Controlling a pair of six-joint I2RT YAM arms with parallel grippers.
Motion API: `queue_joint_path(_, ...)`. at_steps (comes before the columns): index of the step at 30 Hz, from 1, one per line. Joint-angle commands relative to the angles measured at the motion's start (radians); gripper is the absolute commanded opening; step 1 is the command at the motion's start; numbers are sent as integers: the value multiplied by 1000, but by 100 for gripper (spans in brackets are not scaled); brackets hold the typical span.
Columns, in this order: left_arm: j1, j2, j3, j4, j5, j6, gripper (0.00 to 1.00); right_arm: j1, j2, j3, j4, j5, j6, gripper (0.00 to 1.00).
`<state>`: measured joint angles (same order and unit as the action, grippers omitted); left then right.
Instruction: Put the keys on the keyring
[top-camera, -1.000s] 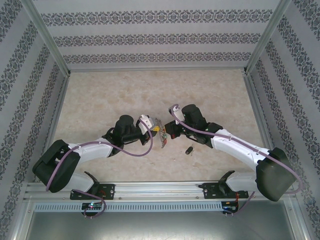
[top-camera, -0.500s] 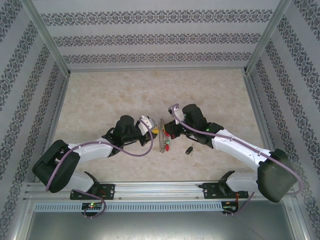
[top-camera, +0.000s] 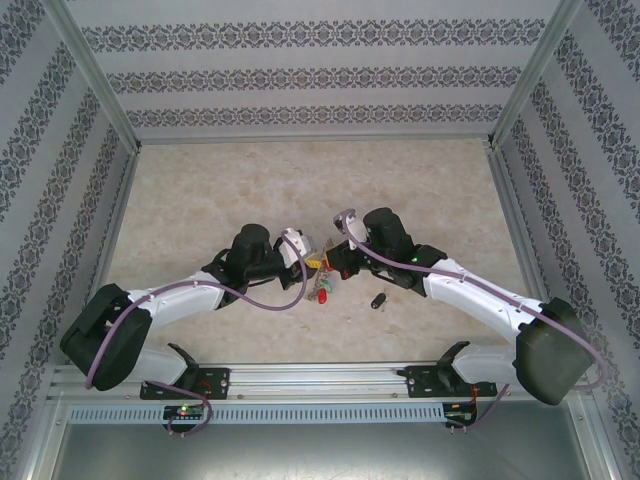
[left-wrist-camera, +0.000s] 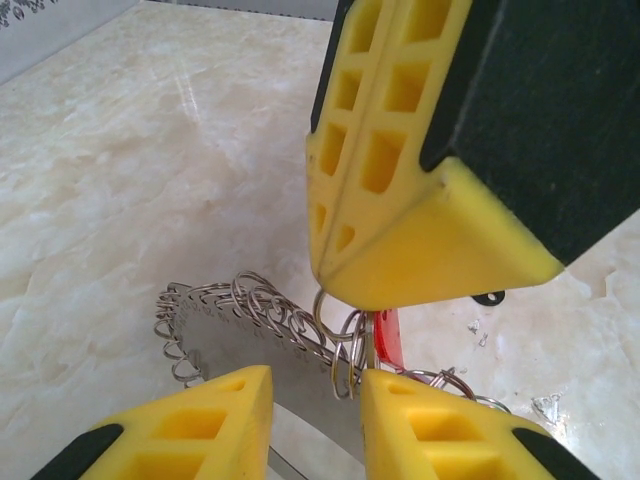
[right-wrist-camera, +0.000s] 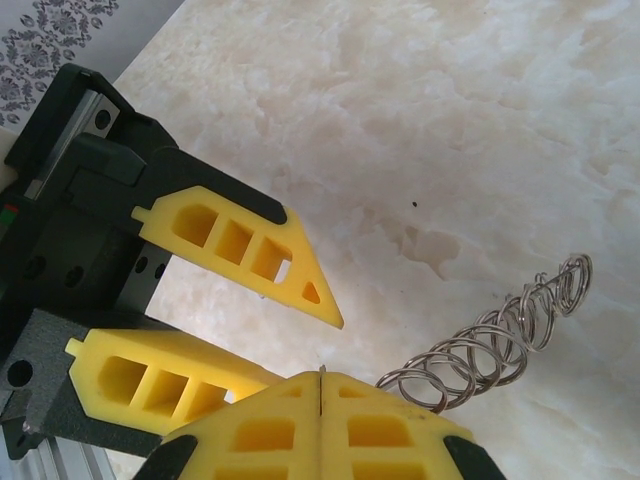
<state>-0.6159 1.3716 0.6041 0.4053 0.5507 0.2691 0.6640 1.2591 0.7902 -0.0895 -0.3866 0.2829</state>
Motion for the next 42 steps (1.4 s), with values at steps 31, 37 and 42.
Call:
queue_joint_path(31, -9, 18, 63, -62, -15, 29, 0, -1, -44, 11, -17, 71, 1, 0)
queue_joint_path(37, -14, 23, 18, 44, -42, -30, 0, -29, -35, -11, -38, 81, 57, 0)
queue_joint_path(42, -23, 30, -24, 147, -94, -66, 0, -33, -22, -9, -39, 125, 88, 0)
